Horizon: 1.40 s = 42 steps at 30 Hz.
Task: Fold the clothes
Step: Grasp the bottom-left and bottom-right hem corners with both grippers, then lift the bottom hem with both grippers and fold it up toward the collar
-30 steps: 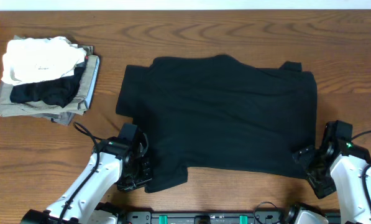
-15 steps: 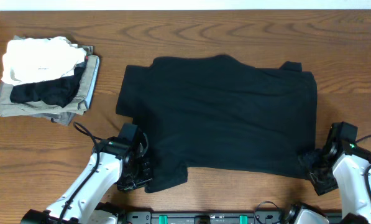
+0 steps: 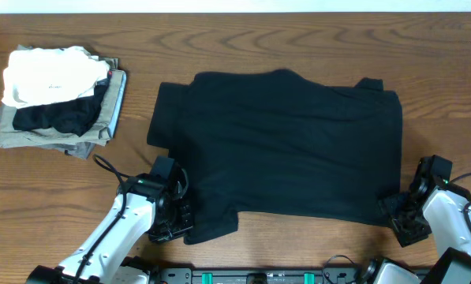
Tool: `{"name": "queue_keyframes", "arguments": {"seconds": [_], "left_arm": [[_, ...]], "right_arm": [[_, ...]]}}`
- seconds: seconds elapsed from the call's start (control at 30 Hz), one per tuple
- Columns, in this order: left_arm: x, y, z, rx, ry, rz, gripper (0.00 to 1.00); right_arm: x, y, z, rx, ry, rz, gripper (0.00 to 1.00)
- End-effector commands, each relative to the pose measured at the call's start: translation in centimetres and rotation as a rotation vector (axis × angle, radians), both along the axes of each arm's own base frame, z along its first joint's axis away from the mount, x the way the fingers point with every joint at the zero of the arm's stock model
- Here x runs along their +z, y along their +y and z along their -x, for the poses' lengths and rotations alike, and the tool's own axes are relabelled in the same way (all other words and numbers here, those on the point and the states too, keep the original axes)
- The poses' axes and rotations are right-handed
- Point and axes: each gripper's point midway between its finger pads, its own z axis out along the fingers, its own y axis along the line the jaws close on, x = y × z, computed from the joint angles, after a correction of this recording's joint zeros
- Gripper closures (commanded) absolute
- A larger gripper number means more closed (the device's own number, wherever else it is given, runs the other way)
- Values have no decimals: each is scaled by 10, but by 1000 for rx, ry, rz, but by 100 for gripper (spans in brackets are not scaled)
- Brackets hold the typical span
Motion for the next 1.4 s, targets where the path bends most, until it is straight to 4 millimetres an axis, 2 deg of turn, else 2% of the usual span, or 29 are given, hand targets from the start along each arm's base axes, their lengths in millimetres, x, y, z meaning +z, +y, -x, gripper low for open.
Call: {"name": "queue_keyframes", "arguments": {"seconds": [0.0, 0.17, 0.4, 0.5, 0.57, 0.67, 0.73, 0.97, 1.1, 1.37], "left_arm": [[-1, 0, 3, 2, 13, -2, 94], [-1, 0, 3, 2, 13, -2, 94], [-1, 0, 3, 2, 13, -2, 94], [-1, 0, 3, 2, 13, -2, 94], [-1, 0, 3, 2, 14, -2, 94], [-1, -1, 3, 3, 15, 6, 94], [0, -2, 4, 3, 16, 11, 94], [14, -10, 3, 36, 25, 52, 94], [32, -11, 1, 36, 6, 57, 94], [60, -12, -3, 97, -87, 85, 94]], "right_arm": [[-11, -1, 9, -15, 34, 7, 33], [-13, -1, 9, -15, 40, 4, 46], [-19, 7, 11, -37, 55, -45, 57], [-22, 10, 12, -46, 59, -61, 68], [-22, 10, 12, -45, 61, -60, 79], [-22, 11, 12, -45, 62, -62, 88], [-21, 12, 14, -45, 71, -65, 99], [-10, 9, 19, -100, 102, -52, 99], [12, -3, 23, -145, 139, 11, 99], [53, -14, 5, -147, 76, 48, 99]]}}
